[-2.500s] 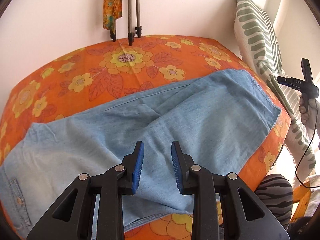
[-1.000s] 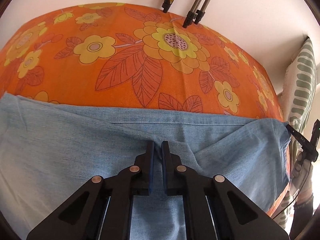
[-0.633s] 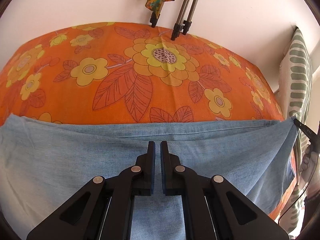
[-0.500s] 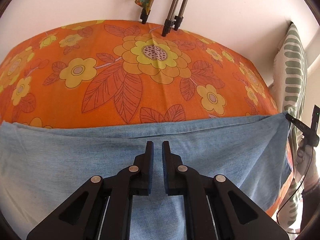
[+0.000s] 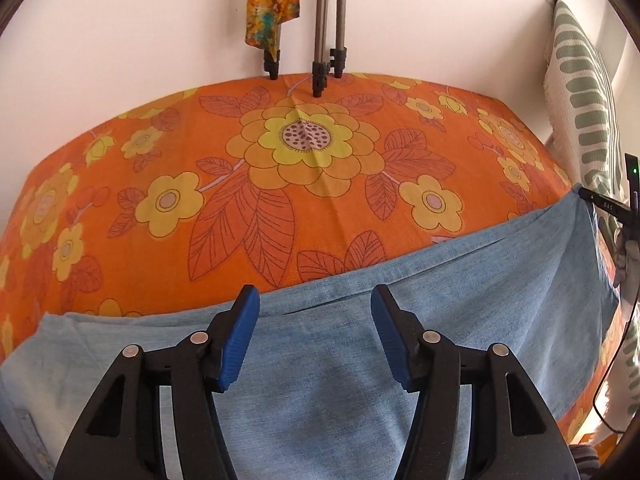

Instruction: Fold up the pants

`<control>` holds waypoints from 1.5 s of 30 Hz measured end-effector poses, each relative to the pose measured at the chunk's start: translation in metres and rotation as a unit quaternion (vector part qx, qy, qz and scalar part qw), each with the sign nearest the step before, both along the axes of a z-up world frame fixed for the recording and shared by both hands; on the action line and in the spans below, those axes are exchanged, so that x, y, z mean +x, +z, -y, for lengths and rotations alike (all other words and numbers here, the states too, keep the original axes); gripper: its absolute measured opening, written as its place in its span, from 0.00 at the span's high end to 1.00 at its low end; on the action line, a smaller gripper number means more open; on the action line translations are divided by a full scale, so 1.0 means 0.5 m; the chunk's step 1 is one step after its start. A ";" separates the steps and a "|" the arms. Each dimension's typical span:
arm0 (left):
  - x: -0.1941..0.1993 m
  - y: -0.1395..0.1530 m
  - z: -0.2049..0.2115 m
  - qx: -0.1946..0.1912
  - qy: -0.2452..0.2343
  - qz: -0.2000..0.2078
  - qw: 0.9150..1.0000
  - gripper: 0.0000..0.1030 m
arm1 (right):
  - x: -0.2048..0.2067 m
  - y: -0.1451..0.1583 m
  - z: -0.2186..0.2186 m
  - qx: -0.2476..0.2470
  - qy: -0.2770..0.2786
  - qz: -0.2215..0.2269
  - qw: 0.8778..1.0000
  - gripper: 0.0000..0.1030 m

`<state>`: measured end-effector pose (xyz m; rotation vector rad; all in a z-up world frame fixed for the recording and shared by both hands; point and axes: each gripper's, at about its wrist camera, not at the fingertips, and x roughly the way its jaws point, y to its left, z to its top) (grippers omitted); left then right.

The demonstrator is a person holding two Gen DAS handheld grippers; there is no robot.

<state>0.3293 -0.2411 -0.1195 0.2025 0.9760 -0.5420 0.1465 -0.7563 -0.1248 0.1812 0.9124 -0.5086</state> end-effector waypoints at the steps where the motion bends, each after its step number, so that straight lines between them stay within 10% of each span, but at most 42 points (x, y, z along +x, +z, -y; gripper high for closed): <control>1: 0.005 0.004 -0.013 -0.004 0.004 -0.002 1.000 0.44 | 0.001 0.001 0.001 0.000 0.001 -0.001 1.000 0.93; 7: 0.000 -0.001 -0.036 0.010 -0.019 -0.013 1.000 0.44 | 0.011 -0.011 0.018 0.036 0.005 -0.022 0.999 0.90; 11: -0.021 -0.005 -0.022 0.026 -0.042 -0.001 0.999 0.44 | -0.018 0.013 0.035 0.055 -0.004 -0.002 0.998 0.55; 18: -0.033 -0.017 0.001 0.032 -0.069 0.005 0.997 0.44 | -0.103 0.085 0.035 0.092 0.006 0.036 0.995 0.55; 27: -0.046 -0.029 0.004 0.045 -0.081 0.015 0.996 0.50 | -0.035 0.140 -0.163 0.125 0.165 0.041 0.978 0.55; 32: -0.049 -0.029 0.003 0.064 -0.092 0.025 0.993 0.52 | 0.059 0.120 -0.351 0.126 0.283 0.024 0.951 0.55; 45: -0.116 -0.004 -0.142 0.055 -0.066 0.019 0.996 0.52 | 0.257 0.013 -0.749 0.069 0.541 -0.066 0.835 0.57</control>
